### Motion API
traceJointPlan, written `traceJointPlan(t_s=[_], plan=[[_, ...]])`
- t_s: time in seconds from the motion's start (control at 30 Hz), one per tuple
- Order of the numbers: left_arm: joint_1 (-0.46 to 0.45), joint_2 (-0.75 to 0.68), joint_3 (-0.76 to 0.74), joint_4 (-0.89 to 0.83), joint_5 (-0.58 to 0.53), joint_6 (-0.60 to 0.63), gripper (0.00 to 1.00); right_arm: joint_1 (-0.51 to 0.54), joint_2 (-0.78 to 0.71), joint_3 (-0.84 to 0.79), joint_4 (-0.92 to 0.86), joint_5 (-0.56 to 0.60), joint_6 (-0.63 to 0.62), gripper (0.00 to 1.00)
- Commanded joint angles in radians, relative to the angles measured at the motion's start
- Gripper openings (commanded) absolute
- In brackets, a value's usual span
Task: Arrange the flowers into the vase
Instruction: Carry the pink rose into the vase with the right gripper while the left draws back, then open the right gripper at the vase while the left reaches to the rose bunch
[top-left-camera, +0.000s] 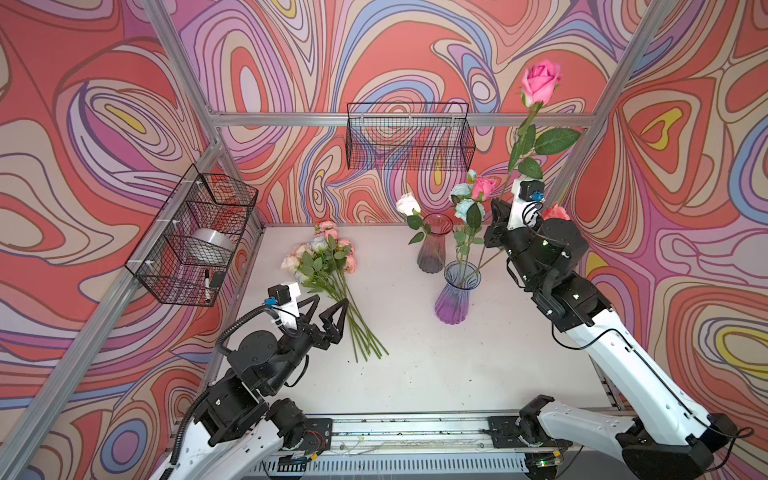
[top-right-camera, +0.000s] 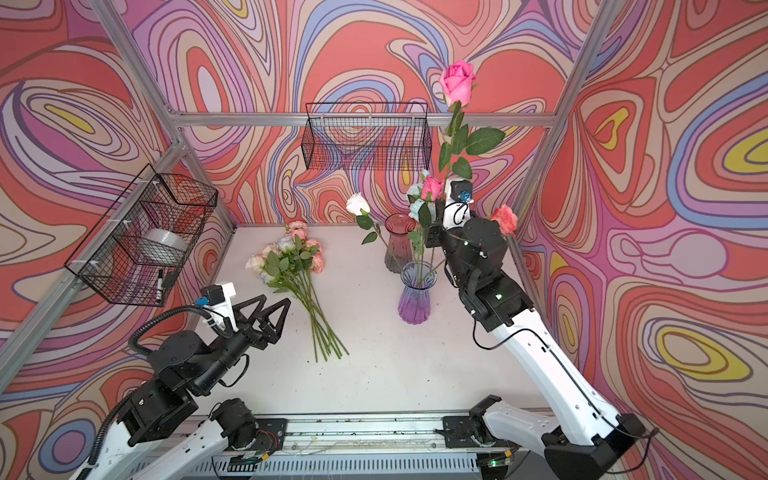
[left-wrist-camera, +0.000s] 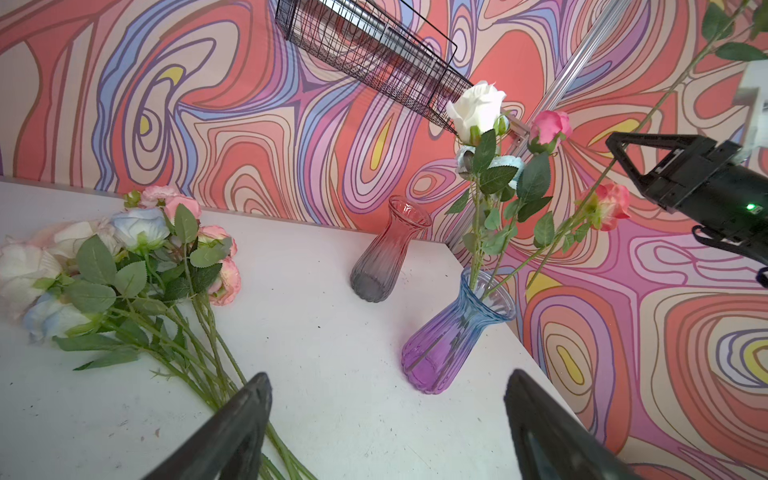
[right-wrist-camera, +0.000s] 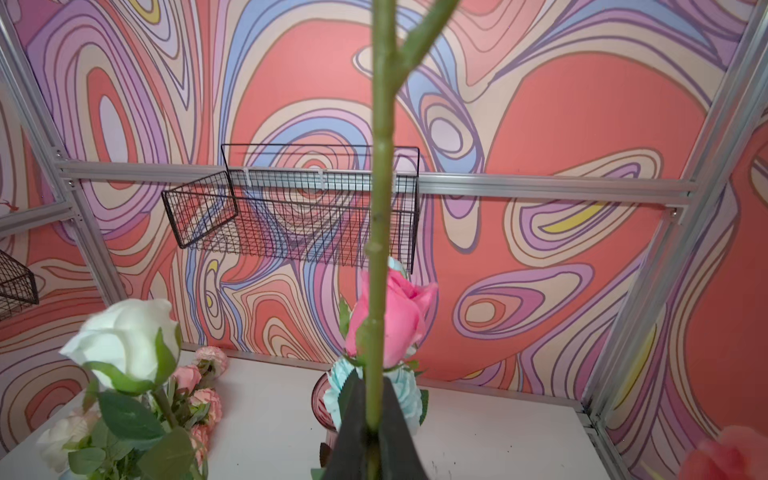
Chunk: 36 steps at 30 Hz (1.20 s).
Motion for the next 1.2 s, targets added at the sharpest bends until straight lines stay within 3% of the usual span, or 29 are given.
traceJointPlan(t_s=[0.0,0.13,0.3,0.4,0.73,0.93,0.97,1.07,1.17], plan=[[-0.004,0.003,0.002,0.001,0.016,-0.016,0.88,-0.011,0.004,-0.041,0.048,-0.022,0.040,0.00],[-0.004,0.006,-0.005,0.009,0.013,-0.016,0.88,-0.017,0.000,-0.106,0.063,-0.026,0.060,0.00],[-0.004,0.020,0.004,0.000,0.017,-0.008,0.88,-0.017,-0.021,-0.149,0.036,-0.030,0.082,0.35],[-0.004,0.029,0.009,-0.003,0.020,-0.008,0.88,-0.017,-0.027,-0.148,0.005,0.014,0.099,0.44],[-0.004,0.080,0.000,0.009,0.012,-0.030,0.88,-0.016,-0.109,-0.159,-0.034,-0.003,0.157,0.47],[-0.002,0.180,0.022,-0.108,-0.194,-0.137,0.79,-0.016,-0.173,-0.140,-0.079,-0.096,0.203,0.45],[0.002,0.210,0.030,-0.144,-0.232,-0.160,0.77,-0.017,-0.181,-0.139,-0.091,-0.121,0.210,0.41],[0.049,0.306,0.055,-0.212,-0.219,-0.206,0.65,-0.016,-0.203,-0.164,-0.110,-0.215,0.243,0.13],[0.140,0.399,0.080,-0.257,-0.136,-0.255,0.43,-0.015,-0.211,-0.199,-0.156,-0.311,0.274,0.02]])
